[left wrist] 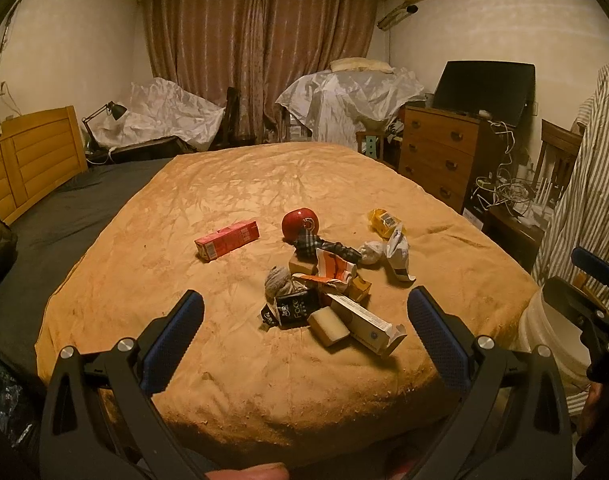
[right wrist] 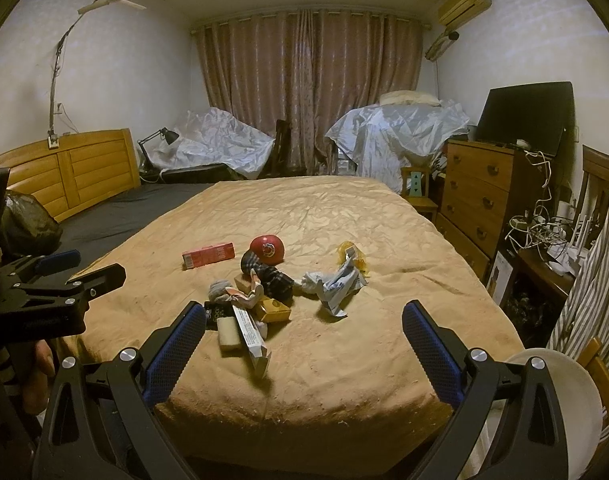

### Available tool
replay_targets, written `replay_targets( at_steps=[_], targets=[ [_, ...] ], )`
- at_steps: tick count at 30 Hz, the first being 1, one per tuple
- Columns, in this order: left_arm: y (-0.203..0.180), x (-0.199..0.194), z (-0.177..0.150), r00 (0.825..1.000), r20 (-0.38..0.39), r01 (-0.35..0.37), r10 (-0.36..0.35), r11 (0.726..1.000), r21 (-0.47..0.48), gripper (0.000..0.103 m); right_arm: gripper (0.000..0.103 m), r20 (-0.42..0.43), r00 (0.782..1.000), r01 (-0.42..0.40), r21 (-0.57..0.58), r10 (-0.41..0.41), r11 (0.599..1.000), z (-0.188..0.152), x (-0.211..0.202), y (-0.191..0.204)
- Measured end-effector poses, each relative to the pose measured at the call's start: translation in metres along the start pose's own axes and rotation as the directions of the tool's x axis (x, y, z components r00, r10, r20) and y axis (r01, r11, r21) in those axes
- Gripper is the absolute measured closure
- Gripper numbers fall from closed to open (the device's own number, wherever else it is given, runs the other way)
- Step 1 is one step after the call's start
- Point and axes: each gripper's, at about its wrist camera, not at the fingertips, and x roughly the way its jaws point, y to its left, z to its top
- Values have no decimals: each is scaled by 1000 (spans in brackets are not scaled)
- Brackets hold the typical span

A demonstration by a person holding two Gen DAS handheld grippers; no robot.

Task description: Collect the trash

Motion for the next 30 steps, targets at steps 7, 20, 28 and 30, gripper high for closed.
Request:
replay_targets(
  at_steps=[7,20,28,30],
  targets=[
    [1,2,0,1000,-6,0,0,1000,-3,5,5,-1,1000,-2,0,2,1000,-2,0,4],
    [2,3,-4,1000,-15,1,-1,1000,-8,5,5,-9,1000,-6,-3,6,1000,-11,2,12],
    [2,4,-2,1000,-14,1,-1,1000,-8,5,5,-11,1000,-6,-3,6,1000,-10,3,12],
    [3,5,-3,1000,-18,4,-4,1000,-8,5,5,-12,1000,-7,-4,7,1000,-10,4,12]
  ],
)
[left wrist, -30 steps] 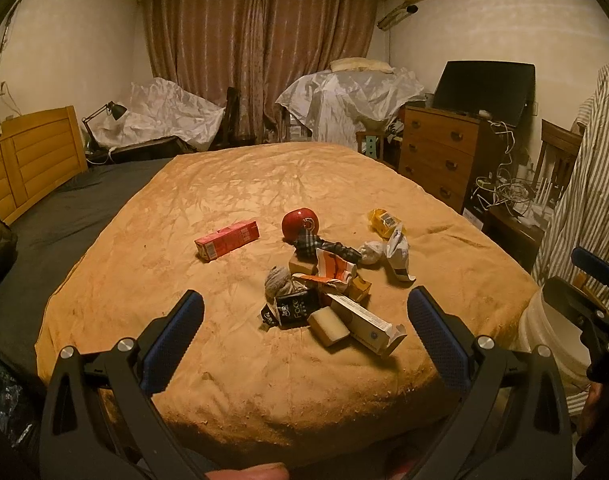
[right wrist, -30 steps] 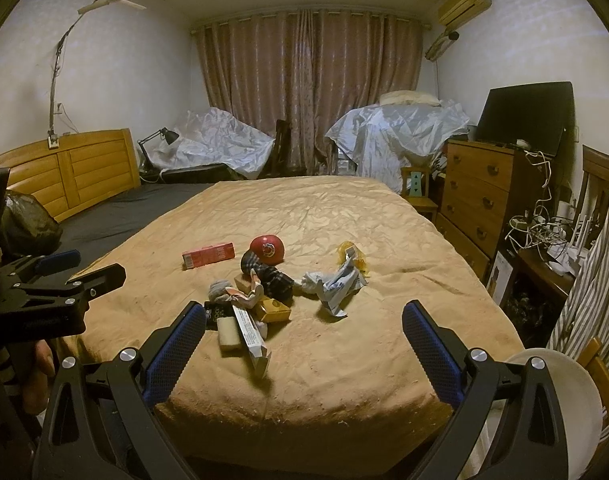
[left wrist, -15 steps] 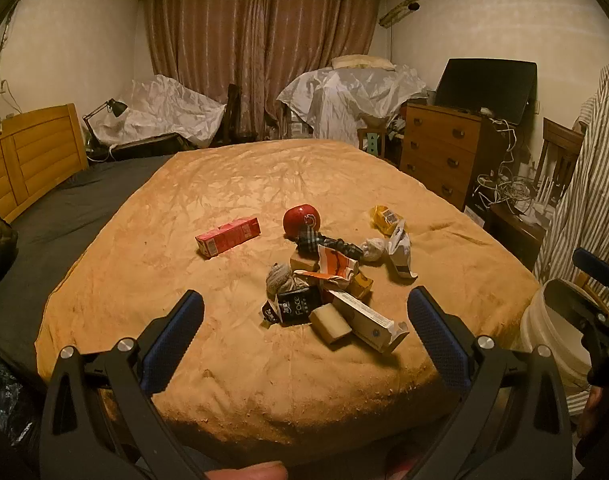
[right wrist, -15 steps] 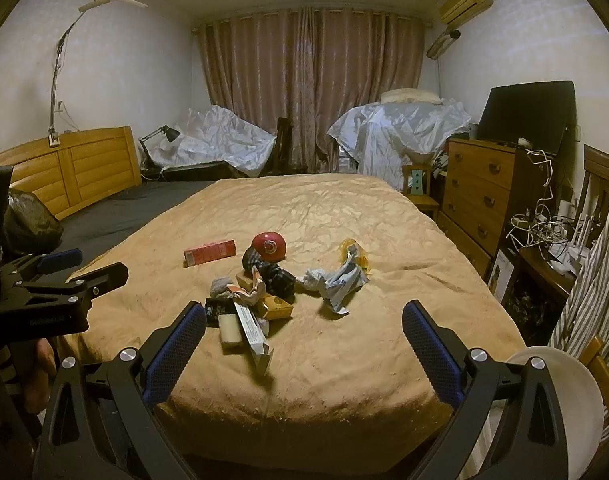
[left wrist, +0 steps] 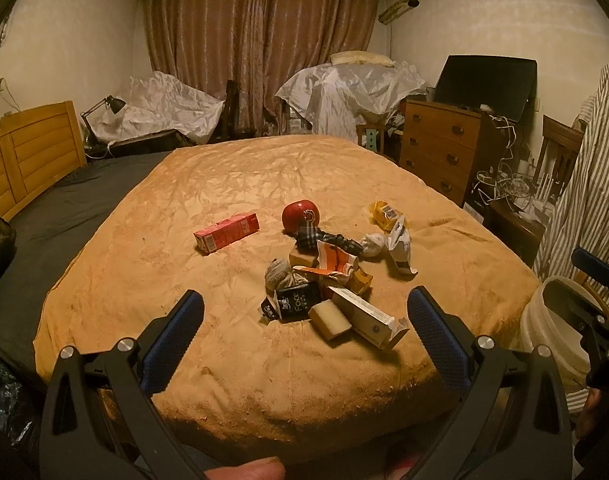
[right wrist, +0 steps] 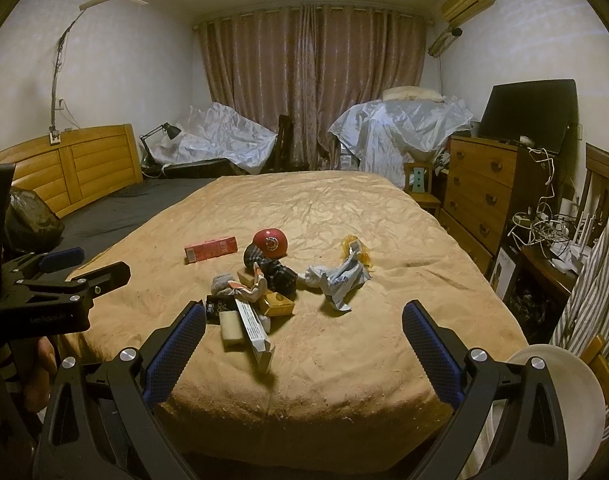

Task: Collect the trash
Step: 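Grasp the white toothpaste box with the right tool while the left tool grasps the beige sponge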

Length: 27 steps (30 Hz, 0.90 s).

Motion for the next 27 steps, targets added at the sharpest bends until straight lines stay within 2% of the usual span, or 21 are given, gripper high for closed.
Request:
replay_targets(
  at_steps=[6,9,13,15,17,19,21,24,26,27],
  targets=[
    [4,14,-10,1000,-18,-10,11,999,46,5,5,-30,998,-56,-23,55,998,-7,12,1],
    [22,33,-13,998,-62,1,0,1000,19,5,5,-81,990,-121,-25,119,992,-14,33,4],
    [50,64,-25,988,-151,-34,33,999,-6,5,5,-190,964,-193,-16,187,981,-24,84,9],
    [64,82,-35,977,-208,-44,39,999,-19,5,6,-257,940,-240,-27,225,970,-28,118,15],
    [75,96,-42,965,-260,-44,34,998,-33,5,18,-315,920,-264,-63,231,963,-32,150,26],
    [85,108,-53,956,-293,-38,24,998,-43,5,45,-364,905,-271,-97,219,958,-36,177,35],
    [89,118,-61,948,-318,-37,22,998,-41,5,47,-405,891,-275,-119,206,954,-41,203,42],
    [84,133,-67,933,-359,13,-30,999,-51,5,47,-446,873,-276,-117,198,954,-49,234,44],
    [73,142,-69,923,-378,53,-68,997,-49,7,58,-470,861,-280,-112,197,954,-54,249,43],
    [66,147,-70,915,-391,85,-101,995,-59,8,74,-475,858,-278,-109,196,954,-55,253,42]
  ],
)
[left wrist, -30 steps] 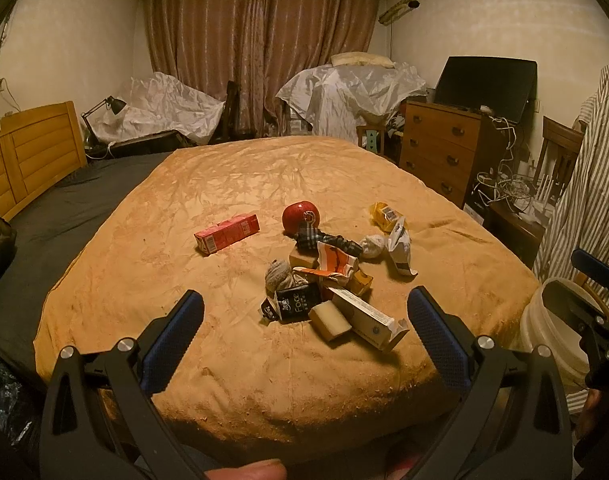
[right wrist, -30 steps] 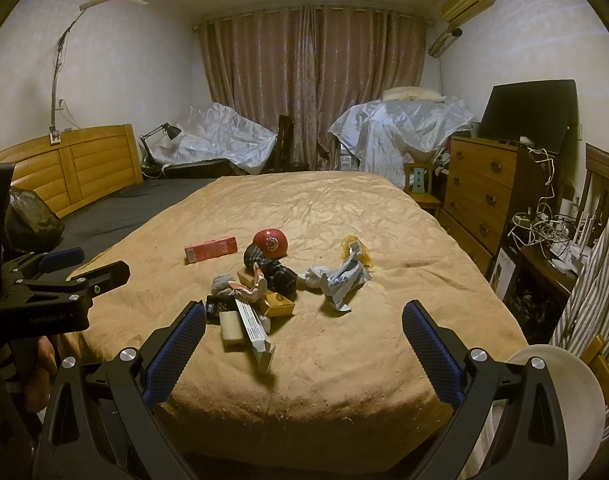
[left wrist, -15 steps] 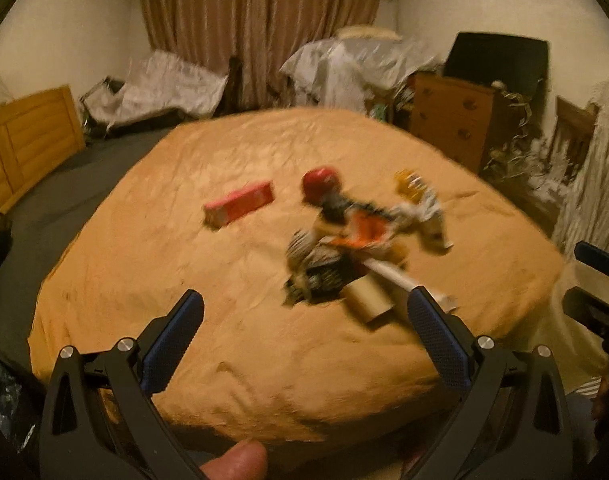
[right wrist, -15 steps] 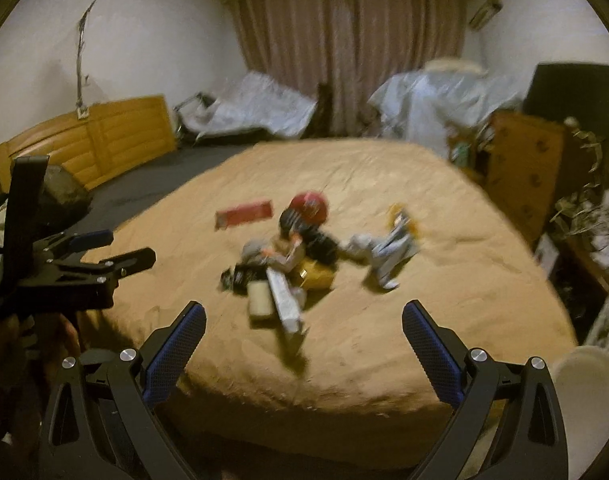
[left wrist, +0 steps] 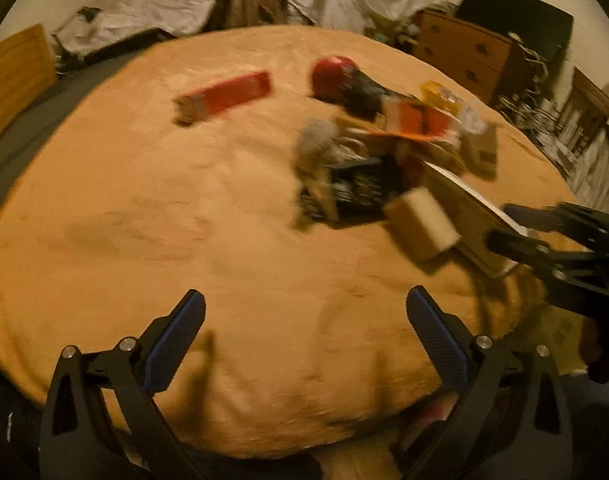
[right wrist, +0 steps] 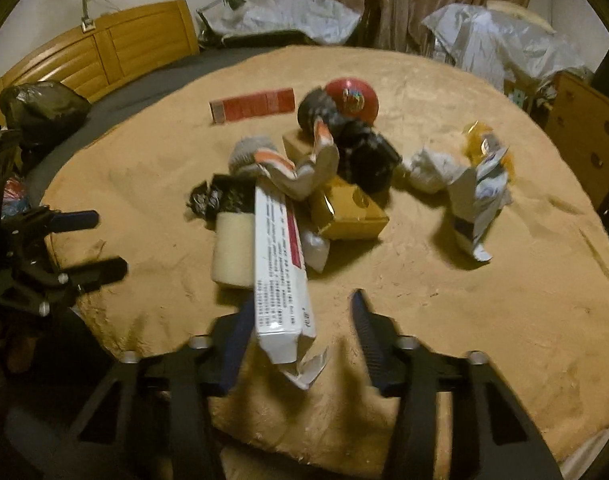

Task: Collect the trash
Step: 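Grasp the white toothpaste box with the right tool while the left tool grasps the beige sponge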

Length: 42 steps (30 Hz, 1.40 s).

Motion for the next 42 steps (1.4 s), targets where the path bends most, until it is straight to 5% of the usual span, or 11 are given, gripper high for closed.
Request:
replay_targets(
  at_steps=[1,8,12,20,25,28,33,36,40,42],
  targets=[
    [-5,4,1,1000,-11,26,-26,1000,-3,9,83,3,1000,9,10,-9,1000,0,0,-3],
    [-50,39,19,995,-33,95,-95,995,-2,9,83,52,996,68,117,-75,991,-19,-26,-40],
    [-62,59,27,998,-32,45,-45,999,18,9,83,36,998,50,146,-55,988,-24,-19,-50],
    [-6,53,34,999,-28,-16,16,1000,3,16,82,1,996,-85,107,85,991,-12,-8,-24],
    [5,44,38,999,-41,16,-17,999,-42,16,67,-41,991,-126,69,129,990,2,1,-5],
    [8,42,30,995,-57,71,-77,991,-109,16,66,-83,986,-142,45,145,989,8,7,2],
    [-5,50,23,999,-41,34,-36,998,-49,15,66,-126,985,-114,11,115,993,11,16,3],
    [-4,52,27,999,-20,43,-44,997,-57,16,78,-127,986,-108,12,109,994,6,20,4],
    [-3,52,27,1000,9,27,-27,998,-62,49,80,-89,991,-98,45,101,994,2,19,2],
    [1,49,26,999,21,36,-35,996,-87,54,81,-65,993,-98,55,102,994,-1,14,3]
  ],
)
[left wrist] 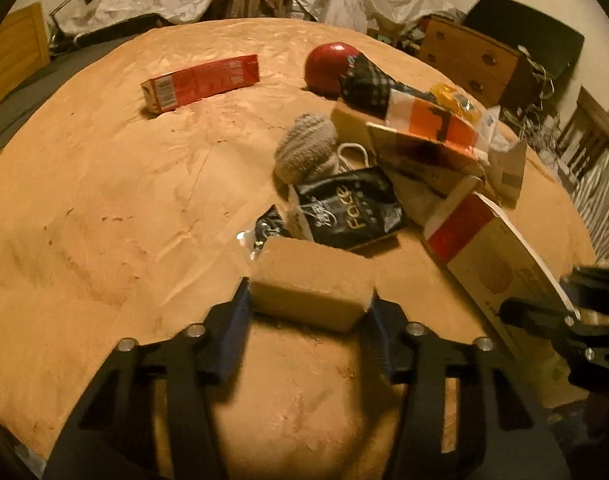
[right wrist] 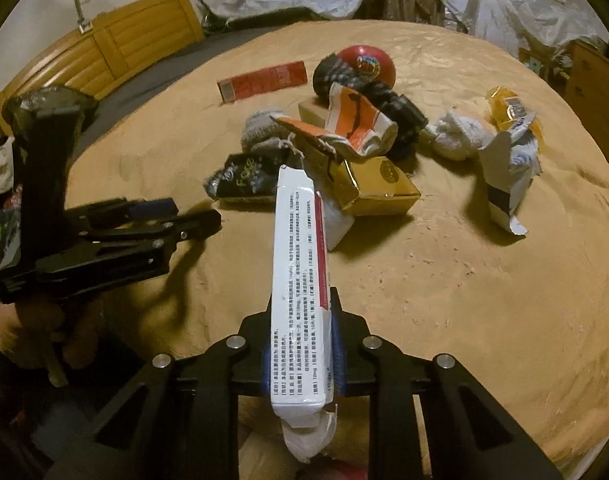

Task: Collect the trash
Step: 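Carry the toothpaste box and sponge in both tools over the white bucket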

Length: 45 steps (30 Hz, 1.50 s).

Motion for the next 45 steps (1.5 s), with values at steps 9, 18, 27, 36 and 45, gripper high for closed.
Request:
replay_targets(
  at_steps=[9,18,27,36,45],
  targets=[
    [-29,-56,6,991,135,-28,20,998,56,55,82,216,976,27,50,-37,998,-11,-76,15],
    [-89,-133,25,945,327,-50,12,993,109,55,81,434,862,215,153,-261,964,-20,-169,4],
    [-104,-166,20,896,434,-122,87,991,52,55,81,514,814,225,150,-270,963,-21,-194,4],
    [-106,-167,14,903,422,-121,86,991,57,55,81,520,811,227,141,-267,964,-23,-205,2],
    [-126,-162,21,913,407,-85,31,990,115,55,81,522,797,250,175,-305,952,-28,-239,-7]
  ],
)
